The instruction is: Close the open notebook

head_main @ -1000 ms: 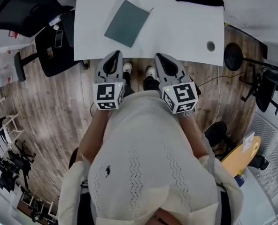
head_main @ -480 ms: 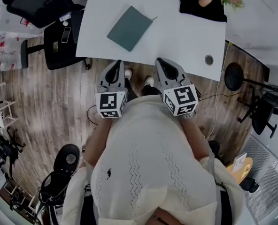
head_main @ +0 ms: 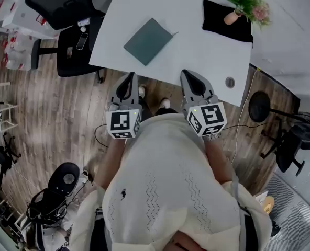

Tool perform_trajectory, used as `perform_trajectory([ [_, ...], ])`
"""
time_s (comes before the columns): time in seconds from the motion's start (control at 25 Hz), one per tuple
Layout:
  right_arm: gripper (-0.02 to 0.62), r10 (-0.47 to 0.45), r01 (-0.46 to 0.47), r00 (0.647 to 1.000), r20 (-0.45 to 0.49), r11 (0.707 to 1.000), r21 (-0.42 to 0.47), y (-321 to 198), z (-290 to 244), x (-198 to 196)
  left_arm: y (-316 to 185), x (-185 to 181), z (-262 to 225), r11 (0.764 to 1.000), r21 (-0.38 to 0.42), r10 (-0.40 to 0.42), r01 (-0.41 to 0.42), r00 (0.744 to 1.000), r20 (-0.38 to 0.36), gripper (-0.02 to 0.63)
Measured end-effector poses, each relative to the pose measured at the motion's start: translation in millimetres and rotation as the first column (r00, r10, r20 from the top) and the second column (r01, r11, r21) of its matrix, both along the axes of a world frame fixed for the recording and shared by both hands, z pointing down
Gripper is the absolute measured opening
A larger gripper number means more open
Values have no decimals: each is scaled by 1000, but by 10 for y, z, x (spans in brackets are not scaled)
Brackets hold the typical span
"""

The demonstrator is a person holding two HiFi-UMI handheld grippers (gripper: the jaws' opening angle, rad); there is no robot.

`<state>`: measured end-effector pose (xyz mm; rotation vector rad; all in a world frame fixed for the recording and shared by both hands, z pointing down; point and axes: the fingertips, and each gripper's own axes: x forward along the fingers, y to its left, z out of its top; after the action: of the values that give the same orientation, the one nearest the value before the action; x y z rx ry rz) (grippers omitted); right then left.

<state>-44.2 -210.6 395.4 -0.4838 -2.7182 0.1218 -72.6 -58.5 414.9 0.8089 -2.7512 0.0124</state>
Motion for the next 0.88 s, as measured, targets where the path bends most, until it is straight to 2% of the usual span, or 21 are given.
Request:
perform_trajectory([
  [0.32, 2, -19, 16, 994, 104, 999, 30, -105, -491, -10, 2, 77, -627, 1000, -6, -17, 18, 991, 131, 11],
  [0.56, 2, -36, 32, 983, 181, 999, 23, -105, -862, 14, 86, 96, -967, 995, 85, -57, 44, 986, 156, 12],
  [0.88, 0, -40, 36, 970, 238, 999, 19, -109, -1103, 51, 187, 122, -1203, 988, 139, -91, 66, 979, 181, 12],
])
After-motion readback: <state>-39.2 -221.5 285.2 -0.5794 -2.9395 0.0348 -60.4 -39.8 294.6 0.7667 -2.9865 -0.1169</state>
